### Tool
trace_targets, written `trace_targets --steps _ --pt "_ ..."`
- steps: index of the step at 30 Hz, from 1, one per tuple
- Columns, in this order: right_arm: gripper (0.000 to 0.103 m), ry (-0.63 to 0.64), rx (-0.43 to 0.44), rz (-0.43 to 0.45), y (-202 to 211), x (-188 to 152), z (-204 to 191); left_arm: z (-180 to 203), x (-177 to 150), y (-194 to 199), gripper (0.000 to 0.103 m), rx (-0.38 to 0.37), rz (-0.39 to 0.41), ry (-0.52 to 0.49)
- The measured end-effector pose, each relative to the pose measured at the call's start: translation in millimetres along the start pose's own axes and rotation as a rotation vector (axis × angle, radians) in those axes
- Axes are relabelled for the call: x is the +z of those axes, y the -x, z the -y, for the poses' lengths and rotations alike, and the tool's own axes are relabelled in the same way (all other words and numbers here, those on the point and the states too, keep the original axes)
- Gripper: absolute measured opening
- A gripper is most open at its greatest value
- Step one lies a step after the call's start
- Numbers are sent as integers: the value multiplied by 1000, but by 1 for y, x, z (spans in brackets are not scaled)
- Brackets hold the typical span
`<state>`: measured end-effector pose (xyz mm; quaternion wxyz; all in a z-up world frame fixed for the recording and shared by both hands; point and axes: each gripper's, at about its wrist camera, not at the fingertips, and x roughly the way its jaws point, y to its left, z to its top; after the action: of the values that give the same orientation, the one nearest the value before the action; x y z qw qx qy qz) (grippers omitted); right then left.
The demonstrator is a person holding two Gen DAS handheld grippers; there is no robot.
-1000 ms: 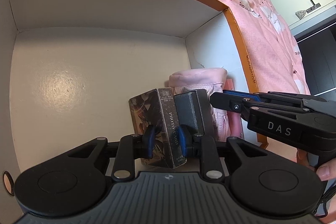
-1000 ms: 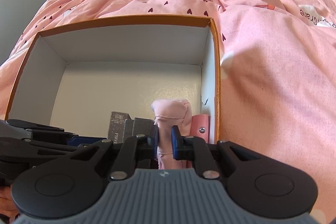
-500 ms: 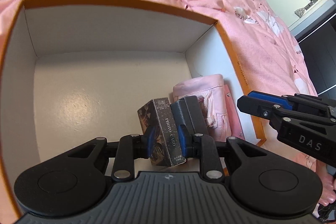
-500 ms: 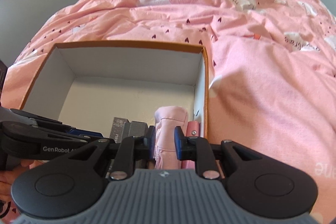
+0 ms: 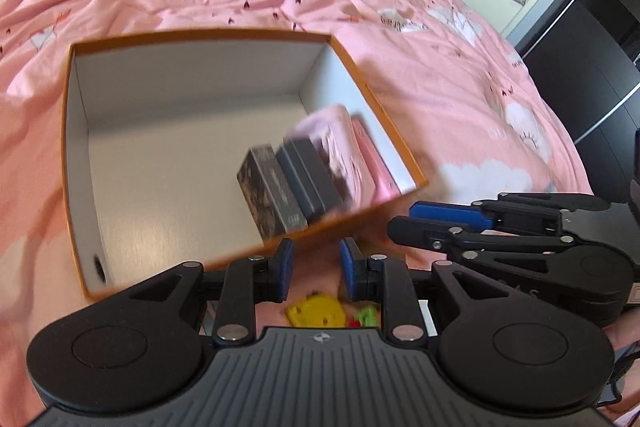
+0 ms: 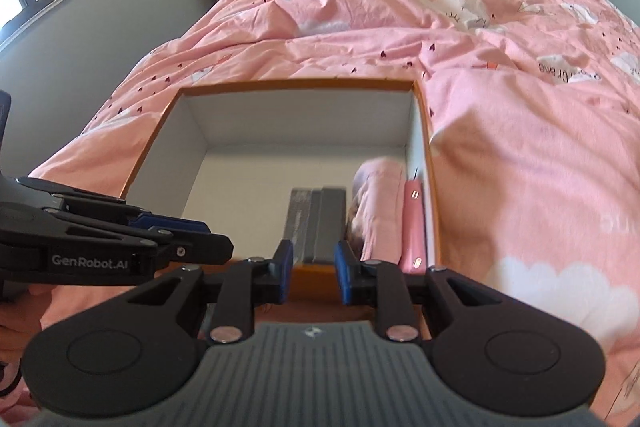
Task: Organize objects
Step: 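Move both grippers back to the remaining toys beside the box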
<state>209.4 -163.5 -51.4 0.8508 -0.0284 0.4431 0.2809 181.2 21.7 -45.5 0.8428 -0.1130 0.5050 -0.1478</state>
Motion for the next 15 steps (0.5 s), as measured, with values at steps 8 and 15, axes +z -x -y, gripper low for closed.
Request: trace_targets --steps 8,15 --pt "25 -32 58 -111 1 -48 -20 -12 -48 0 31 48 -141 116" --pt "30 4 63 -194 2 -78 -33 -14 -86 3 40 79 -250 215"
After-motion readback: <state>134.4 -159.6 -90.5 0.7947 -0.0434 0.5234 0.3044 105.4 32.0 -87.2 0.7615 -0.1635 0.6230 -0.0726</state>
